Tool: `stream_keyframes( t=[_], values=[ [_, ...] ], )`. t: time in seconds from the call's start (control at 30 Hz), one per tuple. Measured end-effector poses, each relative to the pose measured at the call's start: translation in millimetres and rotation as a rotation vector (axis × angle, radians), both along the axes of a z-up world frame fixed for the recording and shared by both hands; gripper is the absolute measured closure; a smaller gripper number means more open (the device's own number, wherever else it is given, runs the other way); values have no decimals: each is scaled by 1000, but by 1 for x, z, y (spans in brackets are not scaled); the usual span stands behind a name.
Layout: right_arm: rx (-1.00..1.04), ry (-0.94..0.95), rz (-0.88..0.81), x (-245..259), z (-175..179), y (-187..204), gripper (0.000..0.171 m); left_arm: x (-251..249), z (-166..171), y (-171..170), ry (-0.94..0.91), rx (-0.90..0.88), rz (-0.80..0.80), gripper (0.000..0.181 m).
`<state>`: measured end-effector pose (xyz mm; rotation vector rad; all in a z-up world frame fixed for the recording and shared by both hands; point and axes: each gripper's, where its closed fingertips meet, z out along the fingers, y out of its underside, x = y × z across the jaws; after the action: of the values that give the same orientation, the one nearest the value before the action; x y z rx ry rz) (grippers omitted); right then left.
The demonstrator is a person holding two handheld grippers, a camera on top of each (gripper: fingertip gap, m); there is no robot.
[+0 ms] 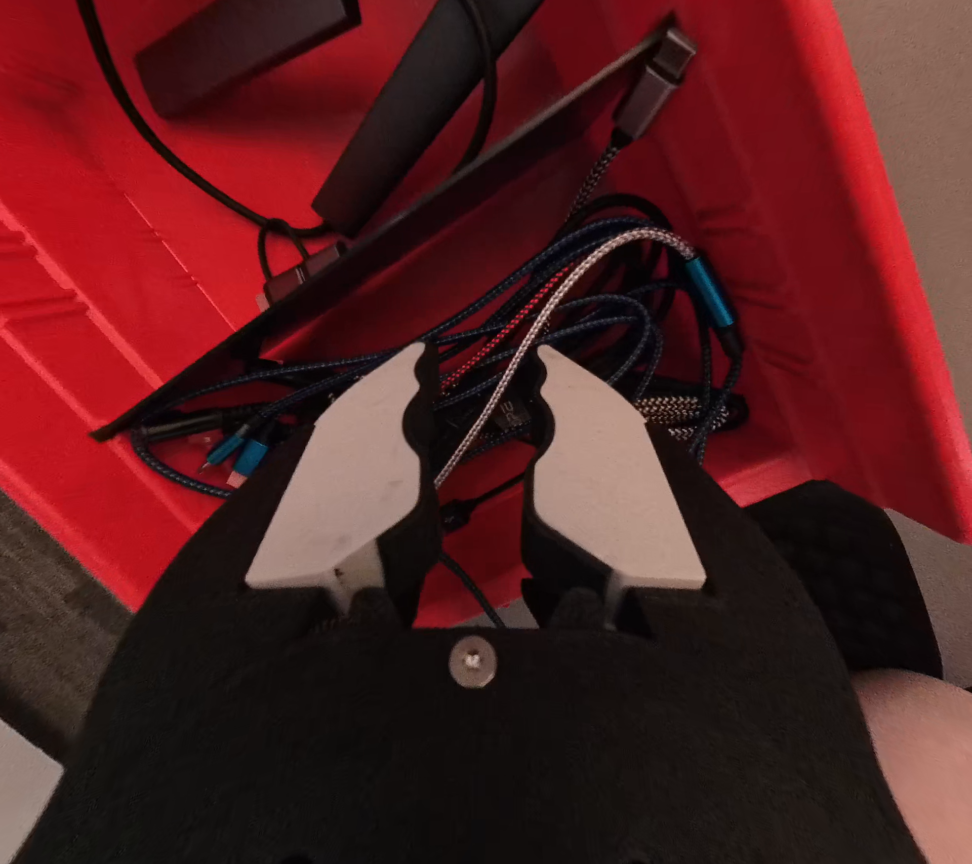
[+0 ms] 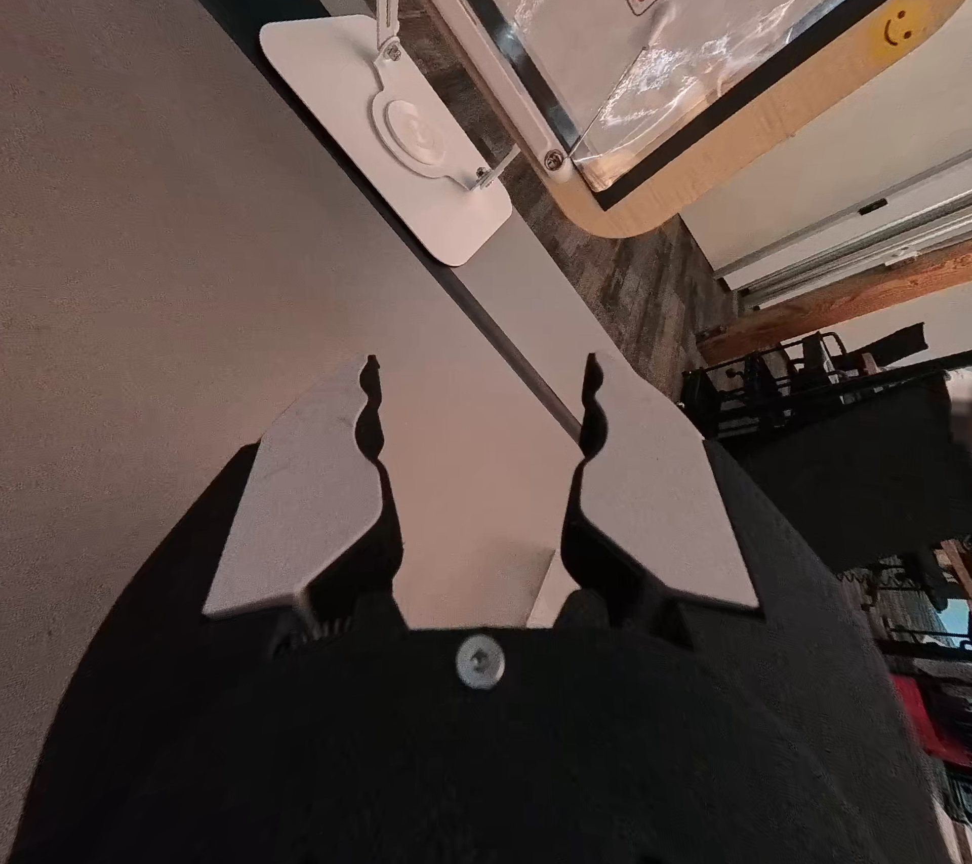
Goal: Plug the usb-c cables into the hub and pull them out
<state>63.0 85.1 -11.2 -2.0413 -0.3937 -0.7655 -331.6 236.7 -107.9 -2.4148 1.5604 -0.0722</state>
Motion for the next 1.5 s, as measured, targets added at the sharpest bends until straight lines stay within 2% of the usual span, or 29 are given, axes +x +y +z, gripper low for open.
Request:
stream_keyframes(
  t=[0.1,0.17,0.27,0.43,0.57,0.7,0.8,0.9,1.0,1.17,1.33,1.5],
  values=[
    [4,5,-7,3,2,-1,96,1,-1,0,18,2,-7,150],
    [6,8,-5,4,2,-2,97,4,-4,-4,25,-35,-23,165],
    [9,7,-8,5,4,-3,97,3,-2,-6,46,-60,-15,174],
    [28,8,-15,9,10,-5,97,3,26,-13,-6,-59,18,176],
    [46,13,-22,13,15,-7,98,8,82,-11,-127,145,66,179],
    [52,7,-22,13,17,-8,99,24,164,-22,-370,427,87,179],
    [55,-1,-26,14,19,-9,99,52,227,-58,-675,538,-1,179],
    [69,1,-36,18,25,-11,99,95,256,-115,-928,445,-198,179],
    [94,9,-64,29,34,-18,99,144,239,-161,-919,281,-392,178],
    [167,69,-130,56,55,-39,100,229,163,-199,-730,128,-550,178],
    [183,96,-208,81,62,-57,100,277,71,-202,-484,132,-587,178],
    [187,115,-214,84,62,-59,100,301,11,-215,-390,140,-641,178]
  ],
)
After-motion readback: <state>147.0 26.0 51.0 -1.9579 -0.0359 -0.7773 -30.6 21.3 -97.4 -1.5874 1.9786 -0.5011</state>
